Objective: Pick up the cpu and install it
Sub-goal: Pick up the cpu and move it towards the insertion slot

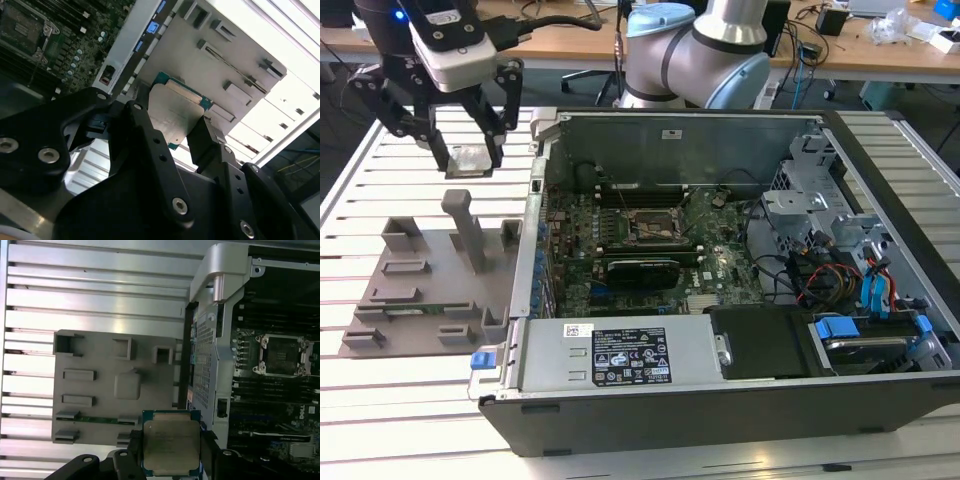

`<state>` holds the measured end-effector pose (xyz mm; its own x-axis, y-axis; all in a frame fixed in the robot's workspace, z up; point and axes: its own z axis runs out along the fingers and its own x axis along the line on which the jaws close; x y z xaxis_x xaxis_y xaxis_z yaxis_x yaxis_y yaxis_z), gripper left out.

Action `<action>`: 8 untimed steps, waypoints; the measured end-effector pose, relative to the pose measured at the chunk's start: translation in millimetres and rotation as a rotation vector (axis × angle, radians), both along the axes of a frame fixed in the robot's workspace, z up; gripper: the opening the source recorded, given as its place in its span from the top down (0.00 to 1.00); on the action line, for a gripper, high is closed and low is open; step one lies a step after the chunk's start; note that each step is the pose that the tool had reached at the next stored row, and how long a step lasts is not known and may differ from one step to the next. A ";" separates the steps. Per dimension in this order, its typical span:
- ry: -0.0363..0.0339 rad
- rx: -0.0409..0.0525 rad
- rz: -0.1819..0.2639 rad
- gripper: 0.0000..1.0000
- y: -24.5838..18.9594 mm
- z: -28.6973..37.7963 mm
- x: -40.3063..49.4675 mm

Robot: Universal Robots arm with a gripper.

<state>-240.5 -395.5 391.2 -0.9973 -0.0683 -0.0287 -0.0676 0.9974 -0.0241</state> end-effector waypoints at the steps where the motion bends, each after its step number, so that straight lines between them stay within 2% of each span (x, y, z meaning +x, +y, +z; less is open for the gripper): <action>1: 0.0001 -0.0001 0.000 0.45 0.0 0.0 2.2; 8: 0.0000 -0.0001 0.000 0.45 0.4 0.0 20.5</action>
<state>-220.0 -395.1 391.3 -0.9973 -0.0683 -0.0287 -0.0676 0.9974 -0.0242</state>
